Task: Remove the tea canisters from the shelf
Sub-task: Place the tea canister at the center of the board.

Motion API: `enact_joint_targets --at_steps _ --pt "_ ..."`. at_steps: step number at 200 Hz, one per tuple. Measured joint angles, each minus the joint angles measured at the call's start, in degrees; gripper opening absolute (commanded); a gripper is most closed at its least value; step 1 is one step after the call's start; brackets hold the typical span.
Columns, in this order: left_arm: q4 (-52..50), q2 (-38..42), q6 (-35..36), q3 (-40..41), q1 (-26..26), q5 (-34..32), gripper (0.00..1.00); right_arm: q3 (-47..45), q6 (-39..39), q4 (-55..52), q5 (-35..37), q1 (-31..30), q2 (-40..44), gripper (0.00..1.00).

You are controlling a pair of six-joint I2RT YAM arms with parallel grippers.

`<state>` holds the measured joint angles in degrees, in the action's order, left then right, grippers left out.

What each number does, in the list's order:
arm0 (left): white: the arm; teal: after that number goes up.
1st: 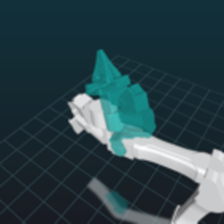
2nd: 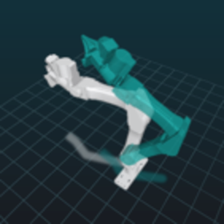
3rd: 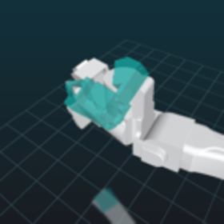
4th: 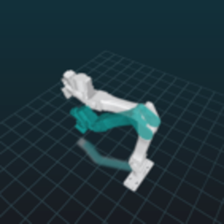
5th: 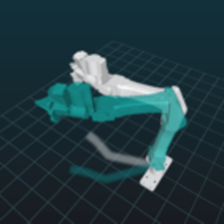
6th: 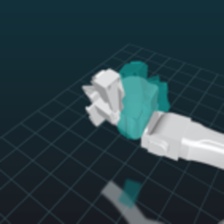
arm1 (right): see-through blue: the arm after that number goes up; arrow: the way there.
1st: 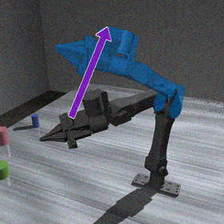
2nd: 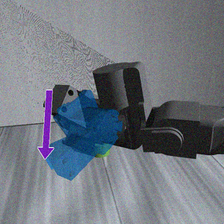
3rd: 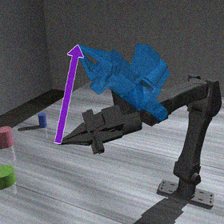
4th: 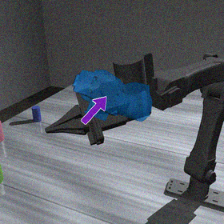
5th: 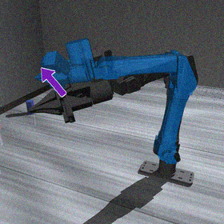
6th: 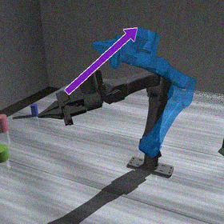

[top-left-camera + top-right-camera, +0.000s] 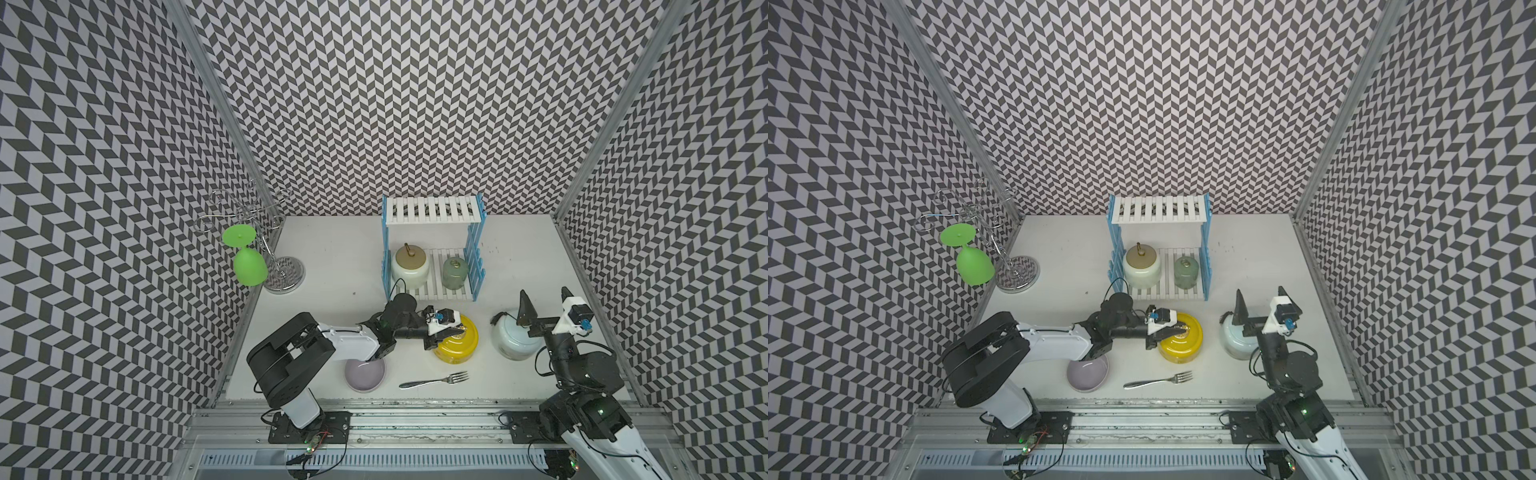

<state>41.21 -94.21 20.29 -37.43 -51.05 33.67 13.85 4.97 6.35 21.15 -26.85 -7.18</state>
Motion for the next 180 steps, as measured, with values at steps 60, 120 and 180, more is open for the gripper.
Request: enact_joint_targets --at_steps 60,120,180 --pt "2.9 -0.1 0.1 1.8 -2.3 -0.9 0.00 0.0 0.0 0.0 0.0 0.0 0.2 1.00" --pt "4.6 -0.8 0.8 2.0 -3.0 -1.7 0.00 0.0 0.0 0.0 0.0 0.0 0.2 0.99" --pt "6.9 -1.9 2.1 2.0 -3.1 -2.4 0.37 0.0 0.0 0.0 0.0 0.0 0.2 1.00"
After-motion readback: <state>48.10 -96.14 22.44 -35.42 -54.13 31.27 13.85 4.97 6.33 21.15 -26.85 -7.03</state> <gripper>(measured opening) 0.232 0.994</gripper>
